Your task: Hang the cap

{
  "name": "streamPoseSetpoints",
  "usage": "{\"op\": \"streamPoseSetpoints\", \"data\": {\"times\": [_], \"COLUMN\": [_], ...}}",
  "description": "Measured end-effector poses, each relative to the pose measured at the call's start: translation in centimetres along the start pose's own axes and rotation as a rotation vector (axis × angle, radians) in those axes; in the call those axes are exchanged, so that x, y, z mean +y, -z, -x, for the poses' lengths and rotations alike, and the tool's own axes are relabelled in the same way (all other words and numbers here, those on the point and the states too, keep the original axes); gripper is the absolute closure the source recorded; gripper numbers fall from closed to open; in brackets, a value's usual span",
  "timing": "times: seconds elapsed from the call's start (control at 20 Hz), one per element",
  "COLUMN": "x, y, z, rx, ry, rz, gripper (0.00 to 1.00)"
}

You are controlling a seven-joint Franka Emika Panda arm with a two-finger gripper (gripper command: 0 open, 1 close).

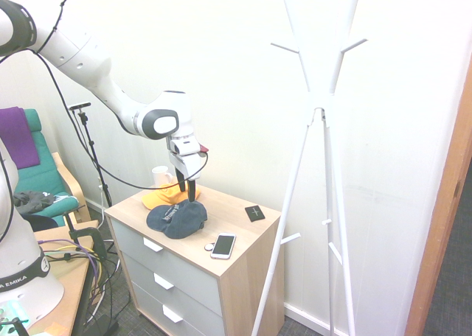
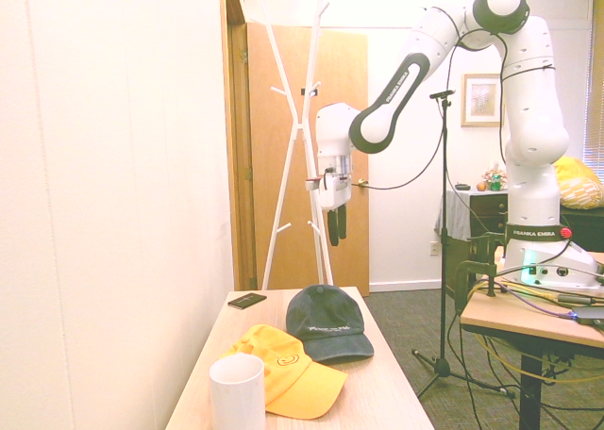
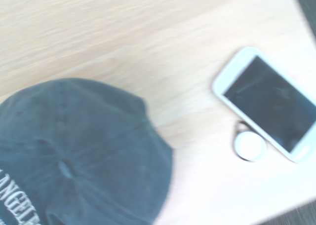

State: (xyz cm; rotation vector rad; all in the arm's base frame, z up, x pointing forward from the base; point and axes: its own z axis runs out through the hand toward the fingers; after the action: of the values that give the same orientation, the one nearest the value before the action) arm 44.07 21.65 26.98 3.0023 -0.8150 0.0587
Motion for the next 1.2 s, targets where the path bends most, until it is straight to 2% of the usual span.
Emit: {"op": "streamPoseSetpoints", "data": {"times": [0.45, 0.65, 0.7, 1.2], "x": [-5.3, -6.0, -6.1, -6.4], "y": [-5.4, -8.0, -8.5, -9.1], "z": [5.0, 6.4, 6.6, 6.9], "rx": [0.037, 0.073, 0.074, 0.131], "ry": [0.151, 0.210, 0.217, 0.240], "rz": [0.008, 0.014, 0.021, 0.026], "gripper": [0.00, 0.00, 1.00, 1.00]}}
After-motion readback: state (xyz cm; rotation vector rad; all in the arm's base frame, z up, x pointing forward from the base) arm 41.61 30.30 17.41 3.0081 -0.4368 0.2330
